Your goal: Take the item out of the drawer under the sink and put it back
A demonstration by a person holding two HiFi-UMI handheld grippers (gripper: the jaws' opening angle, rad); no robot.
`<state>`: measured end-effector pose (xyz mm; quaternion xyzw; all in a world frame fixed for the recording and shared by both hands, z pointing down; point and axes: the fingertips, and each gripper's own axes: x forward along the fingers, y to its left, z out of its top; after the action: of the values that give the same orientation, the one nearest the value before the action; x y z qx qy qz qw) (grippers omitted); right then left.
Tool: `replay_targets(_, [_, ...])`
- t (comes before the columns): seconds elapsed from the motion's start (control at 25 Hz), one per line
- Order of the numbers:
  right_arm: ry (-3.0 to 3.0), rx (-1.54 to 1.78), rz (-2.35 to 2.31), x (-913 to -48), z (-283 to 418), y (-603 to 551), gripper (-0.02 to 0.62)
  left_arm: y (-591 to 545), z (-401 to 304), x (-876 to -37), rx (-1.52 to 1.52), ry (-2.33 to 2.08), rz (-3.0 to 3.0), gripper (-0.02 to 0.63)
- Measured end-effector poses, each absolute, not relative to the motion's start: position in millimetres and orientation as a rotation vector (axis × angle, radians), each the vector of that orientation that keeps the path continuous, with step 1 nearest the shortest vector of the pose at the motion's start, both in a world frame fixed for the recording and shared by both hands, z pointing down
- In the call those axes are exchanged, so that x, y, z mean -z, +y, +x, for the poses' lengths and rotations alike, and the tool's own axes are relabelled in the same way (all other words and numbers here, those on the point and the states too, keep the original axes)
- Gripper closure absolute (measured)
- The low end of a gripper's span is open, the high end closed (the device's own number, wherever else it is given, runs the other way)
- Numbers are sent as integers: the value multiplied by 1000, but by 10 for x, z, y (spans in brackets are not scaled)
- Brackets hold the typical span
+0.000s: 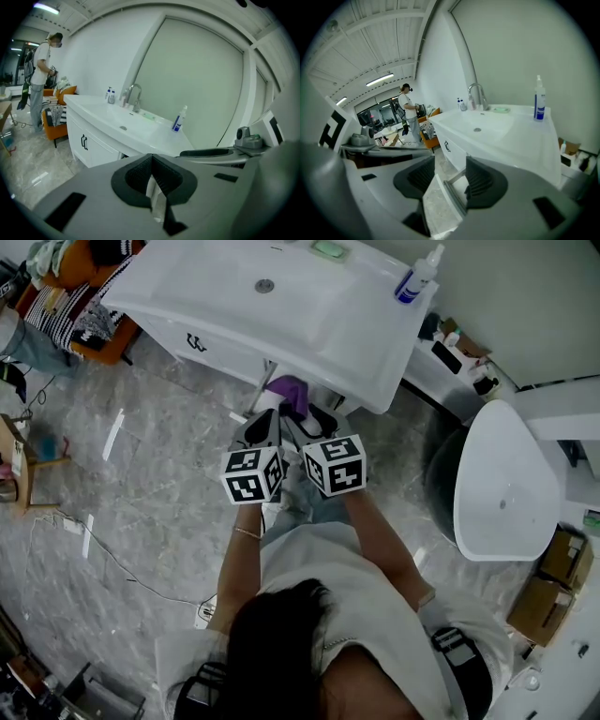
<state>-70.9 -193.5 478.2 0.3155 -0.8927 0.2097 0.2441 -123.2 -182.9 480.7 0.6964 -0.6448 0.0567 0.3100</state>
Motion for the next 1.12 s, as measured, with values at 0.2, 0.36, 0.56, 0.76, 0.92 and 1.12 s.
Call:
replay_targets(0.2, [-2389,-614,812,-5059,-755,-2046,371,-1882,-1249,-5045,-201,-1684,1787,603])
replay_targets(0.36, [-2351,-633,812,-5252,-787,-2146,342,-1956,-1291,-5201,-224,-1680,1748,601])
replay_targets(0.56, [-2307,-610,802,-5545,-796,-2256,324,-2072,-1370,-5470,-212,-1665,1680,601])
replay_targets(0.76, [-2249,-673,793,-5957,-806,-2385,307,-2162,-1416,-5821,-265,-1646,1628,601])
replay_targets(0.92, [-2215,-671,775,-6247,-852,-2516,307,-2246,-1446,-6087,-298,-1605,1595,601])
replay_targets(1.12, [-2182,-680,800,-6489,-926,-2657,297,-2349,-1504,-6310,-313,-1603,1579,601])
